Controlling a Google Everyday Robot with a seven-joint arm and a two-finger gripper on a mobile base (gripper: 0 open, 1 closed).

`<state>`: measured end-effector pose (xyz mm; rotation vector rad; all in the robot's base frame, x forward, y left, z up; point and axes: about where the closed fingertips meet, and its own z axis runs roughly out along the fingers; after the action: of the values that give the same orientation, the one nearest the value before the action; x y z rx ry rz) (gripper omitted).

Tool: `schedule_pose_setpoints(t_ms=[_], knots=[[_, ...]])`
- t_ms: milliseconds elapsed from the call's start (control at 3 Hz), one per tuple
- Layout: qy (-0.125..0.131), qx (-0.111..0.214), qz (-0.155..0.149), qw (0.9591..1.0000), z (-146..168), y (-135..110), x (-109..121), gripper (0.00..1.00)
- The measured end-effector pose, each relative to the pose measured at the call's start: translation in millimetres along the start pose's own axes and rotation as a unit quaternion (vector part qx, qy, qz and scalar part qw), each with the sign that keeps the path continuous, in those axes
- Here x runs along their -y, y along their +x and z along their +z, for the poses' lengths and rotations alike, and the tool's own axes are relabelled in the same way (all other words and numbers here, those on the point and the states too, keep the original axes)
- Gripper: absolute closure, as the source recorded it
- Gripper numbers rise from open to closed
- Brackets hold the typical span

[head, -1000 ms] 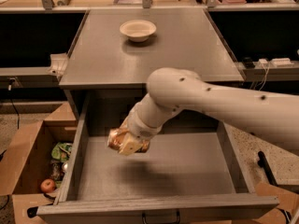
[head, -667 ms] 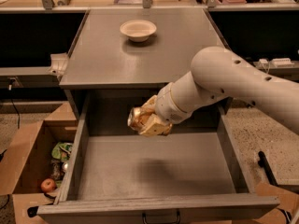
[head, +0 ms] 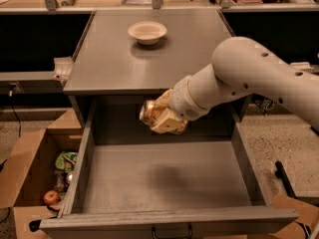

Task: Pick orange can from top drawer and place on counter

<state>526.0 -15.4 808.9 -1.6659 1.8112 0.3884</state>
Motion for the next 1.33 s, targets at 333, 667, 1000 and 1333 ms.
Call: schedule_pose_setpoints(t_ms=[333,667,1000,1333], knots=[[0.043,0.004,0.038,0.9983,-40.8,-5.6,69.7,1.0],[0.056,0.002,0.067,0.9962,-55.8,-8.7,121.8,1.0],[0.056,-0.002,0.082,0.995,-47.4,-8.5,172.0,1.0],[0.063,0.002,0.08,0.9948,-28.8,-6.6,220.9,1.0]])
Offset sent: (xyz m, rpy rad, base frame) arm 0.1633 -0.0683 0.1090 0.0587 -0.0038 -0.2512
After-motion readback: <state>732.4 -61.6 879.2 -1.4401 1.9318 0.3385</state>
